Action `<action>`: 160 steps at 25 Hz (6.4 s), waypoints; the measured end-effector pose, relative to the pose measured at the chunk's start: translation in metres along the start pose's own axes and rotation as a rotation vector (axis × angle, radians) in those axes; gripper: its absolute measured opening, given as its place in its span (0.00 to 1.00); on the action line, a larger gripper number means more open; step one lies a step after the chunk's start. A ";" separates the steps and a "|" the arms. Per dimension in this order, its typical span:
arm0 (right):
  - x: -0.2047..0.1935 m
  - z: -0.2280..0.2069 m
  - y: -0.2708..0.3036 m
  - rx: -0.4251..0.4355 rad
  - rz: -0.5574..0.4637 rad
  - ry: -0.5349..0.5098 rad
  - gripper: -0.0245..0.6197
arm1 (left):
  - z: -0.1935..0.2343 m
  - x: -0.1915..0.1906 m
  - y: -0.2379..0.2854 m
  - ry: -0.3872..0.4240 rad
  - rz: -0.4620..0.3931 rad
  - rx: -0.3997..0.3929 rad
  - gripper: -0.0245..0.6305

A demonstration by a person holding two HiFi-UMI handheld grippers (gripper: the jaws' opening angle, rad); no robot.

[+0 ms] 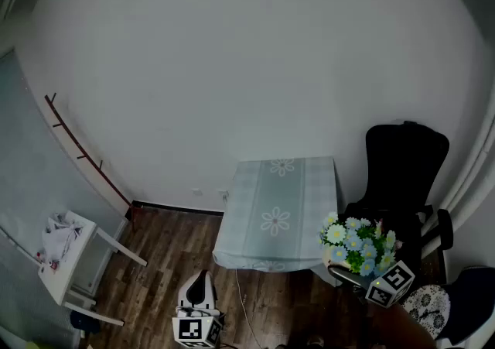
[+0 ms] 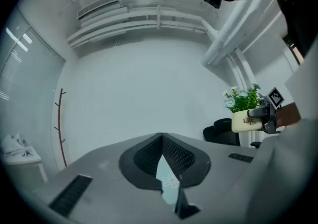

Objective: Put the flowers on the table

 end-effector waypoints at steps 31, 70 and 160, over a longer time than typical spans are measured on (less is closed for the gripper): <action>-0.007 -0.042 0.033 -0.047 0.024 -0.106 0.89 | -0.030 -0.017 0.046 0.046 0.074 0.037 0.04; 0.033 -0.077 0.216 -0.251 -0.017 -0.091 0.89 | 0.086 -0.070 0.298 -0.038 -0.096 -0.234 0.04; -0.133 -0.352 0.477 -0.294 0.066 0.029 0.87 | 0.039 -0.277 0.559 -0.095 0.233 -0.408 0.04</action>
Point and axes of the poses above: the fingertips, and each gripper's own axes: y forward along the fingers, z to its left, x out of its top, the point moved 9 cm from there along -y, backward along the fingers, and after that the axes turned 14 degrees about y, right-handed, at the moved point
